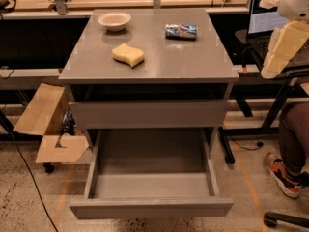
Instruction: Place redbull can into middle drawer
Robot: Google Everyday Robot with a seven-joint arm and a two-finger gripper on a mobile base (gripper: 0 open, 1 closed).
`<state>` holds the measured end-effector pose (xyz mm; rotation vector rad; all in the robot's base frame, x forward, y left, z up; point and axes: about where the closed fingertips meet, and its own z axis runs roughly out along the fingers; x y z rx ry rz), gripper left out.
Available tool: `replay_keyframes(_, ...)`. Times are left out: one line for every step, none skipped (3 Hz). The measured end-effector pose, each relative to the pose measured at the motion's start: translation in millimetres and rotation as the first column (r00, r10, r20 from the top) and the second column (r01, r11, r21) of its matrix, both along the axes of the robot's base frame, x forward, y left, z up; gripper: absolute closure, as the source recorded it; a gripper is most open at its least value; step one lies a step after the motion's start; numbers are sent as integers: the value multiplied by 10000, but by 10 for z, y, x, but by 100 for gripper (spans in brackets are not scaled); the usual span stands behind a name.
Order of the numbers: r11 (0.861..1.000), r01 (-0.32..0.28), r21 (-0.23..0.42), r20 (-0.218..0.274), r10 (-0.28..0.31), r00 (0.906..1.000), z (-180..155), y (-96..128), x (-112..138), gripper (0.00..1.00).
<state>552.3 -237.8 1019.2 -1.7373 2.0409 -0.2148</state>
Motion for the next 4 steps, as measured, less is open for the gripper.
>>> replay_keyframes(10000,17,13,-49,-17,10000,-18,7,3,0)
replay_keyframes(9999,-120,75,37,120,9999,-70,193,251,0)
replay_keyframes(9995,-298,63,17,298,9996,-187,376,699,0)
replay_keyframes(9981,-479,381,36,478,9988,-344,600,1142,0)
